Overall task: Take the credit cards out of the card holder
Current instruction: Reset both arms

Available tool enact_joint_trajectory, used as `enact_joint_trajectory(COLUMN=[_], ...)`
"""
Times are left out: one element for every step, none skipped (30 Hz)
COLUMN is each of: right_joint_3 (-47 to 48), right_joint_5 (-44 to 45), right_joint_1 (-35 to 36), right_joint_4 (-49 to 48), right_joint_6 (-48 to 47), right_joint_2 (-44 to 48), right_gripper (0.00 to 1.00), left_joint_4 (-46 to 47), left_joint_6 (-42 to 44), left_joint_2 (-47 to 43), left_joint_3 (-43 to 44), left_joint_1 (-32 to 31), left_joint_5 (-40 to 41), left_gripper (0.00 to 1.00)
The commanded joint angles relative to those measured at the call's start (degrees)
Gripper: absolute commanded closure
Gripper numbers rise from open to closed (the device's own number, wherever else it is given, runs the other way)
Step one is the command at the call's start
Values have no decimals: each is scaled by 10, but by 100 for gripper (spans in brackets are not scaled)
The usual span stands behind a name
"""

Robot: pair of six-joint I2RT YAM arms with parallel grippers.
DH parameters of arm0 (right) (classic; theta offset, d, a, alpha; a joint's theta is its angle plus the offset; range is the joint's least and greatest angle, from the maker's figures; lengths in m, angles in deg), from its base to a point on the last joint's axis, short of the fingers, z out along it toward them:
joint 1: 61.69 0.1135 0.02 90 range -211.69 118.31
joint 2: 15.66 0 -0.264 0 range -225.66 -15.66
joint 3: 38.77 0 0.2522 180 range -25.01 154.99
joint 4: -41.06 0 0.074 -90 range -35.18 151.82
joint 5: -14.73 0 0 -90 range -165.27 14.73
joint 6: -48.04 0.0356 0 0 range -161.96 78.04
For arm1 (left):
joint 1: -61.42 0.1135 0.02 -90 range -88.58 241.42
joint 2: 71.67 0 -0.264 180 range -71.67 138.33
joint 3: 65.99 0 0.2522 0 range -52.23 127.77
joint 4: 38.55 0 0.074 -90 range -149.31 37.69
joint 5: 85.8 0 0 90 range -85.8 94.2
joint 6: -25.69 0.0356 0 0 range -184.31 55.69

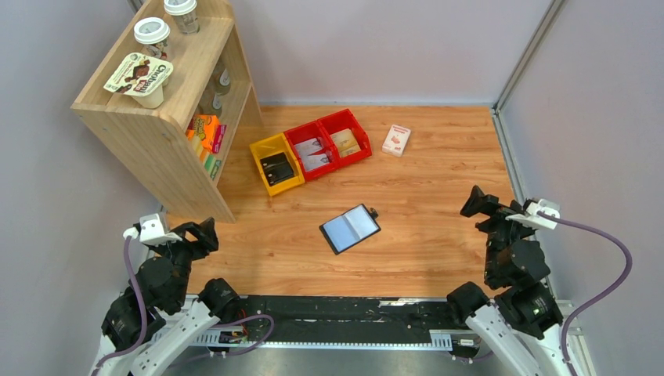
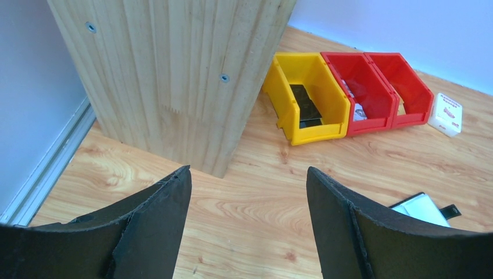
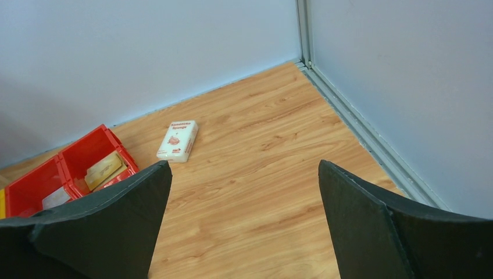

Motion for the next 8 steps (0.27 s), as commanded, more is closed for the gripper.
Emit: enact_joint_trajectory(right_joint_3=[31, 30, 27, 23, 19, 17, 14, 11], right_joint_5=[27, 32, 31, 27, 19, 9, 1, -3], right_joint_1=[1, 1, 2, 1, 1, 1, 1, 2], right_joint_4=[44, 45, 46, 45, 46, 47, 46, 44], right_joint_6=[-17, -16, -14, -12, -11, -10, -12, -18], right_joint_2=[23, 31, 40, 49, 57, 67, 79, 89], right_gripper=[0, 0, 0, 0, 0, 0, 0, 0], left_joint_4=[3, 3, 3, 3, 1, -2, -2, -3], left_joint_6=[8, 7, 7, 8, 6, 4, 1, 0], left_joint_2=[0, 0, 0, 2, 2, 4, 5, 6], left_joint_3=[3, 4, 2, 3, 4, 4, 6, 5], left_joint_1=[-3, -3, -3, -3, -3, -3, -2, -2], left_joint_5=[-1, -1, -1, -1, 0, 2, 5, 6], left_gripper=[20, 20, 20, 20, 20, 20, 20, 20])
